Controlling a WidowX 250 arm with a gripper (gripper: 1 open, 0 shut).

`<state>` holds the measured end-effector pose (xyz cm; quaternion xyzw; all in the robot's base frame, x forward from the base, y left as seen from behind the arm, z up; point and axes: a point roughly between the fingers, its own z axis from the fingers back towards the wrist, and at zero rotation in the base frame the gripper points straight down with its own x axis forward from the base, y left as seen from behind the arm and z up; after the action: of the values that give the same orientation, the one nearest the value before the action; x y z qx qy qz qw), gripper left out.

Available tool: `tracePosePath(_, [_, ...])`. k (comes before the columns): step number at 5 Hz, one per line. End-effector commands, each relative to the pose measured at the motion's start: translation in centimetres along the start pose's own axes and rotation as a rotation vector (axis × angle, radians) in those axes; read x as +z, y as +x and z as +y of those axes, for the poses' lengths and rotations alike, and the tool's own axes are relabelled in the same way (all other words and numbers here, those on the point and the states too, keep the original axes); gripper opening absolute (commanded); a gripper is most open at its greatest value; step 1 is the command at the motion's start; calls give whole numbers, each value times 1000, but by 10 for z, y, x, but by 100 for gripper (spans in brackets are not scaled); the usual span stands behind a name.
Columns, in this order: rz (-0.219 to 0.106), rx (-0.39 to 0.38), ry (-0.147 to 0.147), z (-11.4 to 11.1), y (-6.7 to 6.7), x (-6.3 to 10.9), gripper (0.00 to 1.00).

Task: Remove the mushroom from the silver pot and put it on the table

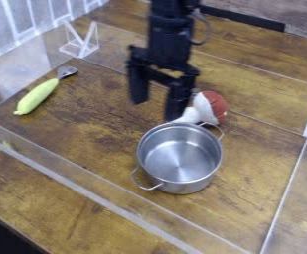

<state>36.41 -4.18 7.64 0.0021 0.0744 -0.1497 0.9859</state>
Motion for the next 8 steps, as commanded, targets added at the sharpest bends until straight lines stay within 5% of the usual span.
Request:
tracePosePath(1, [-97,-74,32,-19,31,22,100])
tracePosePath(2, [-101,-97,36,-19,50,14,100])
tracePosePath(3, [-105,-73,31,10,60,3,100])
tracePosePath(5, [-104,-40,30,50,68,-15,100])
tracePosePath(6, [-100,-42,30,60,67,-22,0])
tracePosePath(8, [-98,94,21,48,55,9,0])
